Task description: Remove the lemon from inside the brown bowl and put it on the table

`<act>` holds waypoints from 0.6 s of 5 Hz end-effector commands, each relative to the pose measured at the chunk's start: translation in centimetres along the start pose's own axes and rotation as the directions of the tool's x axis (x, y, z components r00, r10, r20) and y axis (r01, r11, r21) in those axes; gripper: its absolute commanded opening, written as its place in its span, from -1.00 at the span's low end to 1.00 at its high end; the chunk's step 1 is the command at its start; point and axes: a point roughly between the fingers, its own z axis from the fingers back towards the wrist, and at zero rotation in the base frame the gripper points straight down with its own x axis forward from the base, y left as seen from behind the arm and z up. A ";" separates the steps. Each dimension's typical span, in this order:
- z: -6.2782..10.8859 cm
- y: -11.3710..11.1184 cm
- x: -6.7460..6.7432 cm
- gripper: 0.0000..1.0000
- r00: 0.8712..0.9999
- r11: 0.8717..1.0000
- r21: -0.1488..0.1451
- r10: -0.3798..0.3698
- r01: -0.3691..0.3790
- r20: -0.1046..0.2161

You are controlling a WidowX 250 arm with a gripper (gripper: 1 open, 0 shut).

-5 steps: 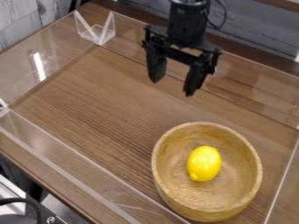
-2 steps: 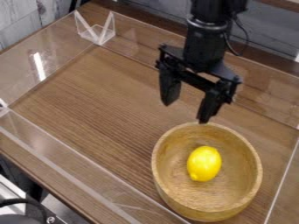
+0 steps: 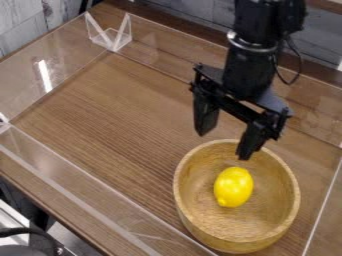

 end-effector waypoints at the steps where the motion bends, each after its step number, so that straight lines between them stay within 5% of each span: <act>1: 1.2 -1.1 -0.3 1.00 0.997 1.000 0.002 -0.019 0.019 0.073; 3: 0.1 -3.0 -0.5 1.00 0.996 0.999 0.010 -0.048 0.047 0.080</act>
